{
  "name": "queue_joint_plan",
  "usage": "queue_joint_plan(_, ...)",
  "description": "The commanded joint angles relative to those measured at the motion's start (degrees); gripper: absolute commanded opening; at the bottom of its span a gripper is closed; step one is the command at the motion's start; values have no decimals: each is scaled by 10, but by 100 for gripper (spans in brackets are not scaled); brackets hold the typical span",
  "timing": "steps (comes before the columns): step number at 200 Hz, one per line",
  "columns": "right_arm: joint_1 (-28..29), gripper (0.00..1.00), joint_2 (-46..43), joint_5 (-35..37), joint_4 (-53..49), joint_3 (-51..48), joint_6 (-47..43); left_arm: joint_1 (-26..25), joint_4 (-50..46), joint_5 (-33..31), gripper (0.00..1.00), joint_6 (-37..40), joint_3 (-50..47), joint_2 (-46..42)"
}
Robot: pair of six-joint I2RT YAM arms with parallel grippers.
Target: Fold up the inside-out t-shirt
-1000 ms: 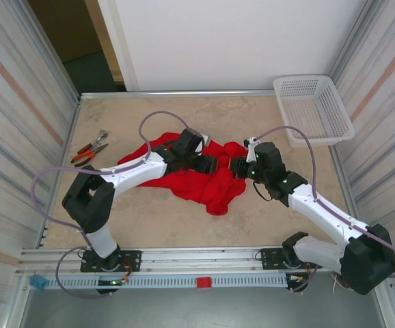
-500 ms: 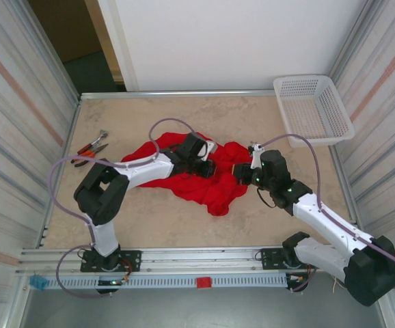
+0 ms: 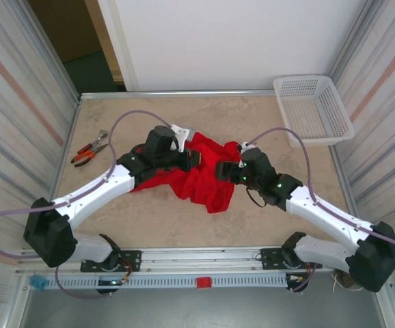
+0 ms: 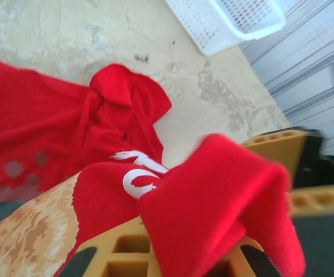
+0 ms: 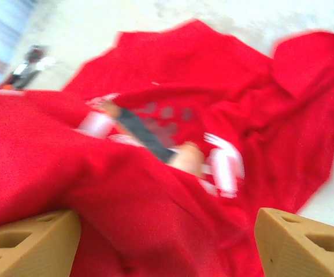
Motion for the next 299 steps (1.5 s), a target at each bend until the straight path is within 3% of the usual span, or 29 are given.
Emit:
queue_joint_plan(1,47,79,-3,112,-32,32,37,-4,-15,-13,0,-15,-11,-4)
queue_joint_plan(20,83,87,5,168,-39,49,51,-5,-19,-16,0,-17,-7,0)
queue_joint_plan(81,123,87,91,195,-26,91,85,-7,-35,-18,0,-22,15,18)
queue_joint_plan(131,162,87,140,263,-33,96,110,-6,-45,-16,0,-28,37,41)
queue_joint_plan(174,181,87,103,330,-52,51,150,-1,-55,-17,0,-29,55,46)
queue_joint_plan(224,214,86,-11,349,77,-57,102,6,-65,0,0,-27,79,61)
queue_joint_plan(299,227,91,78,353,105,-4,71,8,-67,20,0,-32,94,71)
